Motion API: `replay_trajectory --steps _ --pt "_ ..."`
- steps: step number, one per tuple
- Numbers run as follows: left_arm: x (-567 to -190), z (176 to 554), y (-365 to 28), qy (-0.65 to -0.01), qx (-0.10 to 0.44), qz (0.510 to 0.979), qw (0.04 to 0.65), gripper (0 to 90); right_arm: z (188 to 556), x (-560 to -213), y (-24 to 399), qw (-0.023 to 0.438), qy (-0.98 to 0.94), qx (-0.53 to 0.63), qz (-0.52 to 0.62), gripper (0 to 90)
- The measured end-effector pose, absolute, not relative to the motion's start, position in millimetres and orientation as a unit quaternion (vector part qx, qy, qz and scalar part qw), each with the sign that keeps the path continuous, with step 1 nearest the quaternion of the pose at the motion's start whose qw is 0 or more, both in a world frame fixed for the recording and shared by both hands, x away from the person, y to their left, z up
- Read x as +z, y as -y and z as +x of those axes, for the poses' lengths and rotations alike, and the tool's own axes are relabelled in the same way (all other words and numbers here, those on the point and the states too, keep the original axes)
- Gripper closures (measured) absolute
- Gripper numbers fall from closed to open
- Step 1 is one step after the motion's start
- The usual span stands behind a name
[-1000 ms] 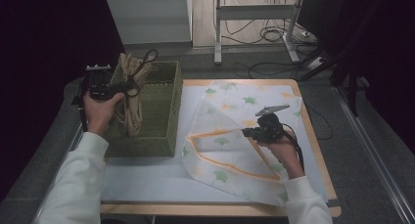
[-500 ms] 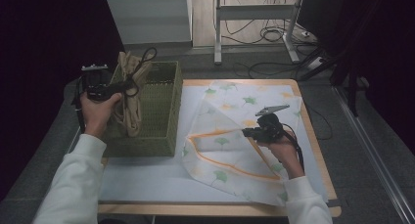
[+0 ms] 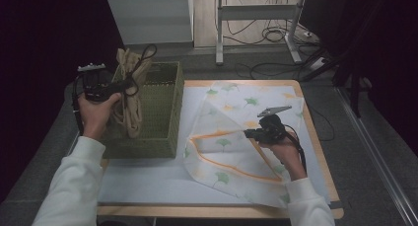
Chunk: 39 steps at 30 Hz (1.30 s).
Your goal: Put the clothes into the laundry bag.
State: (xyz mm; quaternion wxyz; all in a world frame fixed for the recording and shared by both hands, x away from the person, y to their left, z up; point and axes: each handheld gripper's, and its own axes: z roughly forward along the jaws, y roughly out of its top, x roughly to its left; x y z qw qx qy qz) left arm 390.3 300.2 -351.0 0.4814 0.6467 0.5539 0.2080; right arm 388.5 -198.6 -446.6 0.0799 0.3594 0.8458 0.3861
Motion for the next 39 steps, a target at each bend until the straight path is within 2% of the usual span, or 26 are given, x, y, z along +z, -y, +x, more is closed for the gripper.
replay_trajectory --steps 39 --pt "-320.6 364.5 -280.1 -0.504 0.218 0.634 0.545 83.3 388.7 -446.7 199.2 0.079 -0.846 0.387 0.357 86.3"
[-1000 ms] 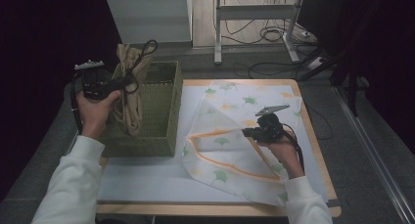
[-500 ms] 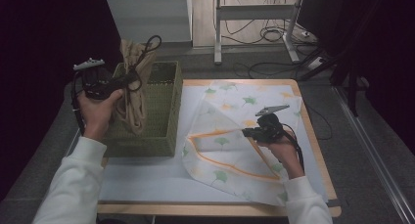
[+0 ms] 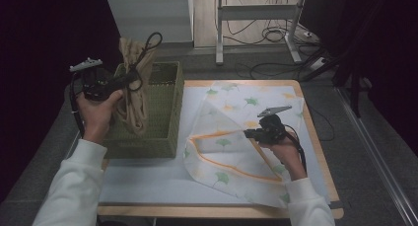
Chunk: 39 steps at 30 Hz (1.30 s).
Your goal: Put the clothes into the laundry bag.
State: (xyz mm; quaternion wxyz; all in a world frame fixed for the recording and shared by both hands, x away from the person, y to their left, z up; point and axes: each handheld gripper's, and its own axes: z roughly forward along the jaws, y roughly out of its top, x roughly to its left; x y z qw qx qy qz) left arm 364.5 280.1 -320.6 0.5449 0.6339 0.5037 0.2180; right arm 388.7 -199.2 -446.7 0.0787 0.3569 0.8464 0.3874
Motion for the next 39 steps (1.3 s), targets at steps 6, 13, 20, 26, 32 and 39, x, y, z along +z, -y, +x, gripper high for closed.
replay_trajectory --steps 6,13,20,26,32,39 --pt "-316.7 360.2 -277.1 -0.495 0.215 0.634 0.554 83.3 388.8 -446.9 199.0 0.079 -0.846 0.387 0.357 86.3" --pt "-314.2 355.8 -272.4 -0.486 0.213 0.634 0.562 83.3 388.2 -445.6 199.6 0.079 -0.846 0.389 0.357 86.3" --pt "-311.7 351.5 -266.2 -0.475 0.209 0.637 0.569 83.3 388.3 -445.9 199.3 0.078 -0.846 0.388 0.357 86.2" --pt "-306.0 346.0 -262.9 -0.465 0.210 0.638 0.577 83.3 388.3 -445.8 199.4 0.079 -0.846 0.388 0.356 86.3" --pt "-300.0 340.6 -259.2 -0.456 0.212 0.639 0.583 83.3 388.4 -445.6 200.0 0.078 -0.846 0.388 0.357 86.3" --pt "-296.5 336.1 -253.6 -0.444 0.205 0.640 0.593 83.3 388.1 -445.3 200.1 0.079 -0.845 0.390 0.357 86.2"
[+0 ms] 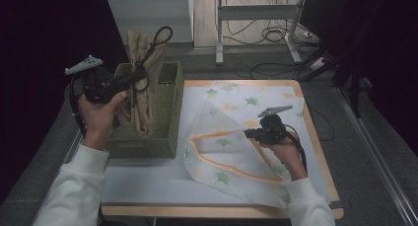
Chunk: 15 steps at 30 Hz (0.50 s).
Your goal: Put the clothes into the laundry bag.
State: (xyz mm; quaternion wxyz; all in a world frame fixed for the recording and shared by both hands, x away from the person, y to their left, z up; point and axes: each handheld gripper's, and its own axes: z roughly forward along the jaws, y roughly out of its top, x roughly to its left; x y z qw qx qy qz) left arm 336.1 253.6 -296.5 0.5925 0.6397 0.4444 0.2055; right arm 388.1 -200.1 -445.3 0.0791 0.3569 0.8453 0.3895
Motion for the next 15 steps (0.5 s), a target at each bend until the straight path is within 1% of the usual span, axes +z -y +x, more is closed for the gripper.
replay_trajectory --steps 15 --pt "-292.7 327.2 -242.2 -0.426 0.185 0.642 0.610 83.3 388.2 -445.4 200.2 0.079 -0.846 0.388 0.357 86.3"
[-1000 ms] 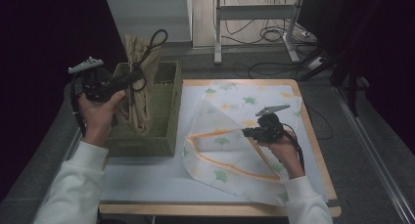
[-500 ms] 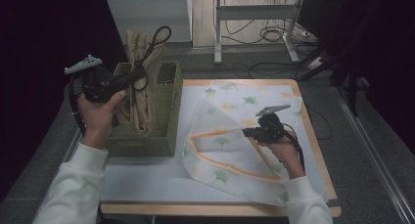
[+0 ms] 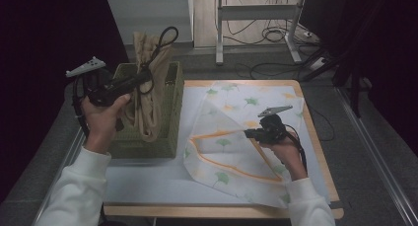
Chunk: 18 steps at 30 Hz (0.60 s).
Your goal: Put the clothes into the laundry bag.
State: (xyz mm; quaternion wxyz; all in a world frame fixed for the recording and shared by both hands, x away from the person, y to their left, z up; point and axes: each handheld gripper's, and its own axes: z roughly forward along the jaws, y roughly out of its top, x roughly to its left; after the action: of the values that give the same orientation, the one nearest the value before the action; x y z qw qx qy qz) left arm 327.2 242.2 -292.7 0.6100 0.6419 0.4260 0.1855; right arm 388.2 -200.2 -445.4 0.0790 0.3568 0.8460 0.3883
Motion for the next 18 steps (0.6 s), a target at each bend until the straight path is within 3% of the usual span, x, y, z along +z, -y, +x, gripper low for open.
replay_trajectory --steps 18 --pt "-289.9 320.9 -221.8 -0.400 0.169 0.657 0.616 83.2 388.5 -445.8 200.8 0.078 -0.845 0.388 0.358 86.3"
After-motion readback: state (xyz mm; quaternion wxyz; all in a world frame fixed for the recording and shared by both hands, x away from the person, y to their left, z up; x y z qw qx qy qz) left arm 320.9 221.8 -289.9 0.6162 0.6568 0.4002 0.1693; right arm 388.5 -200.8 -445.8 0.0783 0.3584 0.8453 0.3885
